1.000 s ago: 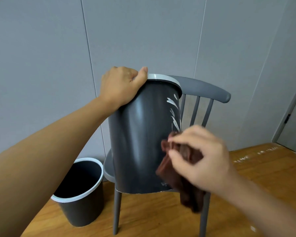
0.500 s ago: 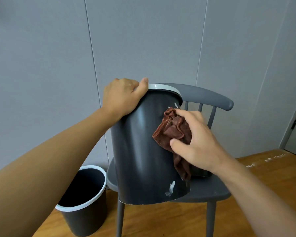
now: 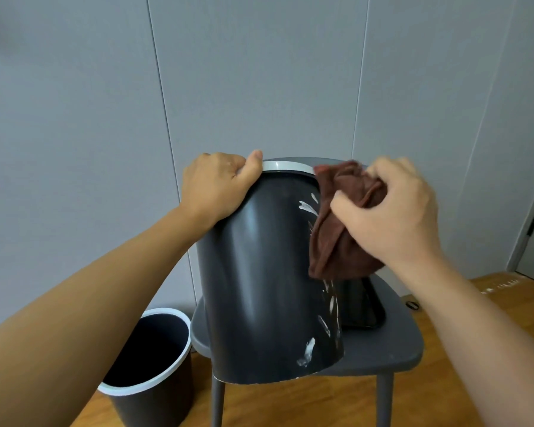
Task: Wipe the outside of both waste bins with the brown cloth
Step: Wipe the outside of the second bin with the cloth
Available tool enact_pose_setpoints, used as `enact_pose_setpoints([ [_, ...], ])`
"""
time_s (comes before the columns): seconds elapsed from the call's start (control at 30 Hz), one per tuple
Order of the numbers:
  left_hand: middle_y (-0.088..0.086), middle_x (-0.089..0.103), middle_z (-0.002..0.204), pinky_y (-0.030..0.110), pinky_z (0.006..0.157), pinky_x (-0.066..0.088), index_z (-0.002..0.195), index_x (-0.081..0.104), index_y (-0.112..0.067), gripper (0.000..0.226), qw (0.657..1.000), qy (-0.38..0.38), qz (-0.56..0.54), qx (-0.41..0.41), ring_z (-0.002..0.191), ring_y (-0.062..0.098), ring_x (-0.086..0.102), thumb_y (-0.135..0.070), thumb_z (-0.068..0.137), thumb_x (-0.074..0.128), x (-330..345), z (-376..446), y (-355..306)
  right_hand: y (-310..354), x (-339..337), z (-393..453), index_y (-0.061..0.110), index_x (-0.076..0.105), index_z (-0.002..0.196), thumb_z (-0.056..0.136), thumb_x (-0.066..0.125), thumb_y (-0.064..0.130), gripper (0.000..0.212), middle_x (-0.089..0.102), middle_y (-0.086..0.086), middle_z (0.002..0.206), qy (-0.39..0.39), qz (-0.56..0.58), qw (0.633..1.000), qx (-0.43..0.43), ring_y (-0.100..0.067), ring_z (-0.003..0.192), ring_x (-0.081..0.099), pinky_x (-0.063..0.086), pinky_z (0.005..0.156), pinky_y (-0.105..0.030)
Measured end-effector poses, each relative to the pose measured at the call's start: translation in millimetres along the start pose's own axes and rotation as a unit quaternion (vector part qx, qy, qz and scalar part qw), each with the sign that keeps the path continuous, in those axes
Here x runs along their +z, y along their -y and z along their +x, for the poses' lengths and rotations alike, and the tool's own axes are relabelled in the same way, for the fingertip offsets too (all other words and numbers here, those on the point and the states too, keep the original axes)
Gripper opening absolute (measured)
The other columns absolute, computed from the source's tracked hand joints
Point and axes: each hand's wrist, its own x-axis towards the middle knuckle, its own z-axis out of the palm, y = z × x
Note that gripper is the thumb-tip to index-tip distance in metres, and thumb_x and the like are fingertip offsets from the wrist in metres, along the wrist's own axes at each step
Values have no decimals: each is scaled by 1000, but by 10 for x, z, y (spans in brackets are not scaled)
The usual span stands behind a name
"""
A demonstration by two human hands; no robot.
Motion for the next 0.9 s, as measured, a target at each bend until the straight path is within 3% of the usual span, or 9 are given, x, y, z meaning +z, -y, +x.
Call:
enact_pose_setpoints([
  [0.1,3,22,49,36,52,24,58,23,-12,60,1000,-3,-2,6,51,23,26,-53,98,41,-2,-9,-8,66,28,122,23,36,80,75,71,40,39,45,5,87,-83,-32,995,-37,-28,81,48,32,66,-36],
  [0.17,4,22,49,36,52,23,58,24,-12,60,1000,-7,1,13,51,24,27,-54,97,39,1,-13,-17,137,143,27,25,35,82,76,75,35,41,44,4,83,-96,-34,993,-68,-32,79,50,30,64,-36],
  [0.3,8,26,48,36,53,22,58,27,-10,61,1000,-12,12,15,52,27,32,-59,94,35,7,-9,-25,233,376,-407,24,35,84,80,76,46,47,43,8,79,-16,17,998,-54,-30,73,50,32,61,-34],
  [0.4,6,26,48,36,52,22,58,28,-9,62,1000,-14,10,15,50,24,31,-58,95,36,2,-6,-17,188,362,-526,22,40,87,90,53,62,41,44,9,85,50,37,998,-17,-23,81,47,37,65,-36],
  [0.5,4,27,47,35,51,23,57,27,-10,61,1000,-10,7,13,49,22,31,-56,97,38,4,-7,-8,126,314,-559,20,46,96,99,33,46,29,48,1,106,90,23,995,-45,-24,98,43,38,84,-38],
  [0.63,4,27,46,36,52,23,56,25,-12,61,1000,-9,2,25,48,21,31,-58,96,36,-2,-2,-7,46,297,-681,19,55,124,103,36,42,36,51,-3,132,92,-54,991,-85,-25,118,42,42,98,-43],
  [0.77,3,27,46,36,52,22,54,29,-18,60,999,16,-20,44,49,19,28,-56,100,39,-26,-2,11,-34,221,-649,38,30,161,104,45,41,58,51,10,129,167,57,978,-114,-16,112,48,46,92,-29],
  [0.83,1,27,47,35,52,23,55,29,-18,61,997,48,-30,55,50,19,27,-56,102,40,-72,18,17,-42,201,-603,45,32,160,103,43,47,58,47,11,133,183,18,973,-141,-16,114,47,50,90,-33],
  [0.9,-1,25,49,36,53,25,58,26,-14,62,993,93,-38,62,52,19,27,-52,104,42,-148,60,3,-10,186,-580,43,46,151,98,47,52,54,45,13,140,181,-5,972,-148,-18,118,45,53,90,-38],
])
